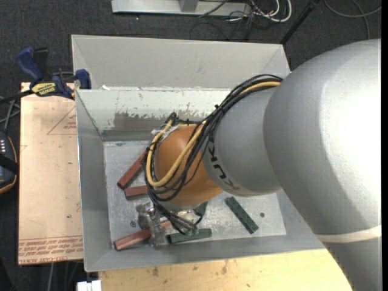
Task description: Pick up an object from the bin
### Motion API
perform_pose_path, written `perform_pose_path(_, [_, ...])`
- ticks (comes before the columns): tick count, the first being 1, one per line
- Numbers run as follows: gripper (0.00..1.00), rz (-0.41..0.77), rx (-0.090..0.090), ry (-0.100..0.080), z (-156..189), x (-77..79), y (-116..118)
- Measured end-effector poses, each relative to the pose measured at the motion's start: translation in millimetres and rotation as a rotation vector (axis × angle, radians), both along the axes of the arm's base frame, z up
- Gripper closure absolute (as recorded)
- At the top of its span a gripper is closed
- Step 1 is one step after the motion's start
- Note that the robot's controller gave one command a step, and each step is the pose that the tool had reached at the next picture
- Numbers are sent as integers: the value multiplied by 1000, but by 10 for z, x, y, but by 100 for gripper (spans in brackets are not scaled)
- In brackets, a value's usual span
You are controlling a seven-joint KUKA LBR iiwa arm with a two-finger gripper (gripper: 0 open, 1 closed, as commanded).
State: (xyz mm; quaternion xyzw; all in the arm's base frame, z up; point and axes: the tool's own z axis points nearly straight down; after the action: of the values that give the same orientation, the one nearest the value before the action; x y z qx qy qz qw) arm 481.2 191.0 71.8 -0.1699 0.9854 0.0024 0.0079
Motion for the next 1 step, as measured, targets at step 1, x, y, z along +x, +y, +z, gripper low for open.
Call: perform_pose_path(1, [100,-3,-6,13,112,-26,-10])
